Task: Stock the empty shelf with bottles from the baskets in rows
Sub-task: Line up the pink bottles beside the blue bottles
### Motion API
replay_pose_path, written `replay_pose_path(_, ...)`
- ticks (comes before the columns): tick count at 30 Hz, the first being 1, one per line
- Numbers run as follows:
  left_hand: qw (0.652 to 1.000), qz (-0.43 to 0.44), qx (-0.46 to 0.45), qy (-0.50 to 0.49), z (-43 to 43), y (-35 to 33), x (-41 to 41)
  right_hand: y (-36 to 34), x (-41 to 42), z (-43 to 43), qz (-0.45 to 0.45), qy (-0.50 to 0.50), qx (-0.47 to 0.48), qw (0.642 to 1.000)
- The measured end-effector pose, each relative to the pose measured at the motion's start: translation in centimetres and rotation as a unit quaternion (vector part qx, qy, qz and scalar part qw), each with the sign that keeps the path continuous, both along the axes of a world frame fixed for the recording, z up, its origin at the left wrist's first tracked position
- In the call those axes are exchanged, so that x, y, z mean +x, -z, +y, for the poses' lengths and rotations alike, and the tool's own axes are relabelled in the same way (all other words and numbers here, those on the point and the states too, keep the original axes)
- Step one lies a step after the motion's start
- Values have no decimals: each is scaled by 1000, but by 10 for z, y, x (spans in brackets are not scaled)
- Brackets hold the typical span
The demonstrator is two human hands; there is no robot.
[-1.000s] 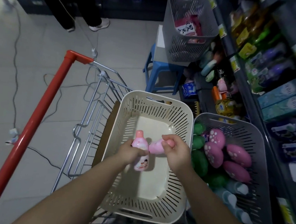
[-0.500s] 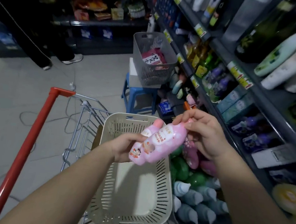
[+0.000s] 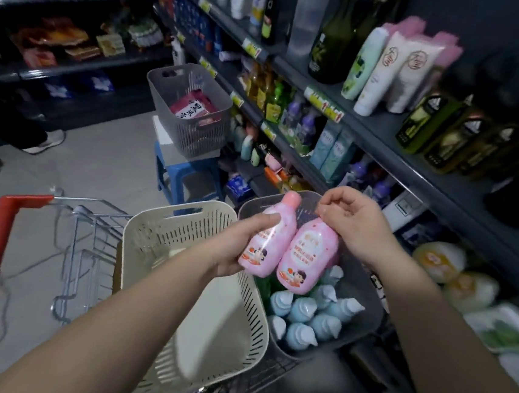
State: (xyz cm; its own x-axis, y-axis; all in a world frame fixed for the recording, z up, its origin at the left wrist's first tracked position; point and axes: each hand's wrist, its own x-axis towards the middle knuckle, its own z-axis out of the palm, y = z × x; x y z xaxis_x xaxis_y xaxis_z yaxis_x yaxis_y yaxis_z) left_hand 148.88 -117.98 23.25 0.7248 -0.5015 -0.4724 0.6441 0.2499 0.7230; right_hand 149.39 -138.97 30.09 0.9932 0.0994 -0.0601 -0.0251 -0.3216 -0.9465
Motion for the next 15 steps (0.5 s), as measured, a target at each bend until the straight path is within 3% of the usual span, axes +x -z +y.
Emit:
replay_pose_path(4,998,-46,0,53,-35,-13,-4,-10,-30,-36,-2,2,-28,1000)
replay_pose_path(15,967,-163,-7,197,-163,-94,-9,-75,-102,-156,-38,123,28,991)
